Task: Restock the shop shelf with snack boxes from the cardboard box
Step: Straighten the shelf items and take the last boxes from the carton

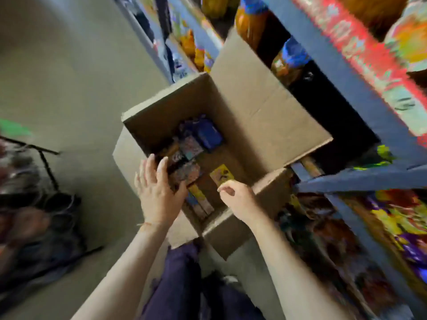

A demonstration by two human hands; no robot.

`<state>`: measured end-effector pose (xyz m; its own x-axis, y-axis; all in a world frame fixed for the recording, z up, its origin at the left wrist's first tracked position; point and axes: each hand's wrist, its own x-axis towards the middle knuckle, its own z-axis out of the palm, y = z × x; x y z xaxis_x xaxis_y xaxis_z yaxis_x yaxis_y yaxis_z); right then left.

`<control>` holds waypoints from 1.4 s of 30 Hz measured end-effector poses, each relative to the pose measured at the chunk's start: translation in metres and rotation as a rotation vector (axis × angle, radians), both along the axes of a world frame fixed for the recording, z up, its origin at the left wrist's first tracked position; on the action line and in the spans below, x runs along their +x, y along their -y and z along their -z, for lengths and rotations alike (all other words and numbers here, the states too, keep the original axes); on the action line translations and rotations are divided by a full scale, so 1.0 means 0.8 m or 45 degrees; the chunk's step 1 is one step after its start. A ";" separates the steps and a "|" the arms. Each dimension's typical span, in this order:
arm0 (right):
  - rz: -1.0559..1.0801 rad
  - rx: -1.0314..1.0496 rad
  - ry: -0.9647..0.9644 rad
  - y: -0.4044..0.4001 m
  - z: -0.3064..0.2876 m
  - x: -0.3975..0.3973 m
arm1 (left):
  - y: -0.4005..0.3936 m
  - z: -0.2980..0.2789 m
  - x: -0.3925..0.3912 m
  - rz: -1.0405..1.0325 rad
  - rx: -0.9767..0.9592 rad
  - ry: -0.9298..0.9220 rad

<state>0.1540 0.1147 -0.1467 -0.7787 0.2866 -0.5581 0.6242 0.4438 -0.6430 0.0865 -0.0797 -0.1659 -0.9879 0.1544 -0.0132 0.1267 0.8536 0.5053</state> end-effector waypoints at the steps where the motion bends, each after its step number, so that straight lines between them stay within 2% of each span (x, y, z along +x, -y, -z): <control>1: -0.026 -0.028 0.078 0.010 0.029 -0.015 | 0.006 0.016 -0.007 -0.117 0.029 0.047; 5: -0.117 0.012 0.351 0.034 0.136 -0.069 | 0.012 0.074 -0.025 -0.471 0.379 0.431; 7: -0.163 0.044 0.484 0.042 0.185 -0.090 | 0.010 0.098 -0.027 -0.519 0.627 0.544; 10: -0.297 0.108 0.599 0.055 0.246 -0.110 | 0.006 0.115 -0.025 -0.480 0.905 0.570; 14: -0.542 0.193 0.581 0.075 0.305 -0.111 | 0.002 0.116 -0.026 -0.492 1.018 0.578; 17: -0.675 0.231 0.626 0.086 0.320 -0.104 | 0.005 0.124 -0.022 -0.476 0.987 0.543; 22: -0.558 0.416 0.507 0.091 0.307 -0.104 | 0.004 0.126 -0.021 -0.476 0.947 0.514; 24: -0.484 0.404 0.525 0.091 0.287 -0.109 | 0.003 0.121 -0.023 -0.475 0.912 0.523; 25: -0.431 0.386 0.534 0.089 0.274 -0.110 | 0.003 0.115 -0.024 -0.489 0.810 0.517; 27: -0.264 0.334 0.492 0.079 0.238 -0.110 | 0.003 0.100 -0.026 -0.510 0.409 0.431; 29: -0.066 0.256 0.370 0.061 0.192 -0.106 | 0.001 0.076 -0.028 -0.422 0.135 0.317; 31: 0.117 0.124 0.192 0.039 0.135 -0.103 | -0.009 0.046 -0.031 -0.281 0.085 0.247; 34: 0.291 -0.083 -0.122 0.000 0.037 -0.086 | -0.040 -0.010 -0.036 -0.132 0.234 0.259; 37: 0.470 -0.351 -0.385 -0.041 -0.072 -0.045 | -0.079 -0.091 -0.025 -0.048 0.471 0.514; 39: 0.556 -0.478 -0.564 -0.068 -0.150 -0.005 | -0.104 -0.155 -0.003 0.050 0.721 0.706; 42: 0.626 -0.503 -0.772 -0.108 -0.257 0.069 | -0.145 -0.255 0.056 0.325 1.097 0.871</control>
